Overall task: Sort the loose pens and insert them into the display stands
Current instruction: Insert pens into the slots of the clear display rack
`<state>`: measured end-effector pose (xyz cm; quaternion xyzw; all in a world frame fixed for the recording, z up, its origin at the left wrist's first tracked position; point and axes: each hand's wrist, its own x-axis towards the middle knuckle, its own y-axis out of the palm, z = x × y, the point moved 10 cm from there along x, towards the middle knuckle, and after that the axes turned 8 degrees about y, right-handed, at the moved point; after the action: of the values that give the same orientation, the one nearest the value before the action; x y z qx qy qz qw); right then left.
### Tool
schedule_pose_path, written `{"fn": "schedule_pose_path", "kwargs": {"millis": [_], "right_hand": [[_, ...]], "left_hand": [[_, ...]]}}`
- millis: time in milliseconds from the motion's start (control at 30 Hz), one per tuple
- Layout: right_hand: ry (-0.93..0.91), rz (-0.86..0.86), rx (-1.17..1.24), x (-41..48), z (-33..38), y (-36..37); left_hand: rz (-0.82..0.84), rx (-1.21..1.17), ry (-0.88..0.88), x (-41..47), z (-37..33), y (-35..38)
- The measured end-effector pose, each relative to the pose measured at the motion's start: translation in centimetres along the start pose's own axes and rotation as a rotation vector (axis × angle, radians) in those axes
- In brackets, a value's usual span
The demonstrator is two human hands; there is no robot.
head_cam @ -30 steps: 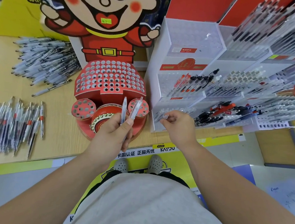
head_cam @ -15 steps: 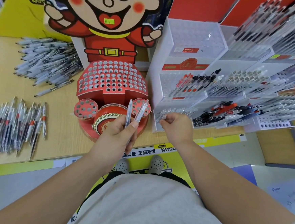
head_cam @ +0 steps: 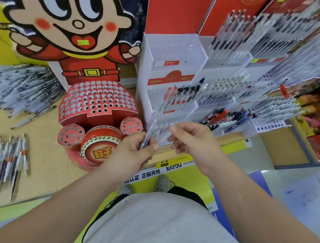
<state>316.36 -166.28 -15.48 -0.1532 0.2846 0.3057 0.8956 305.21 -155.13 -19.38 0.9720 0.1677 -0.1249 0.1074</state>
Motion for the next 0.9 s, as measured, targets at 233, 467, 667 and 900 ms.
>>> {"fn": "schedule_pose_path", "kwargs": {"millis": [233, 467, 667, 900], "right_hand": [[0.015, -0.099, -0.096, 0.4, 0.3, -2.9], [0.003, 0.040, 0.010, 3.2, 1.3, -4.6], [-0.126, 0.118, -0.140, 5.3, 3.0, -6.5], [-0.360, 0.164, -0.566, 7.4, 3.2, -5.8]], "left_hand": [[-0.062, 0.161, 0.052, 1.6, -0.7, 1.0], [-0.305, 0.078, -0.073, 2.2, -0.1, -0.1], [-0.623, 0.020, -0.182, 1.0, 0.7, -1.1], [-0.746, -0.020, -0.193, 0.7, 1.5, 1.3]]}}
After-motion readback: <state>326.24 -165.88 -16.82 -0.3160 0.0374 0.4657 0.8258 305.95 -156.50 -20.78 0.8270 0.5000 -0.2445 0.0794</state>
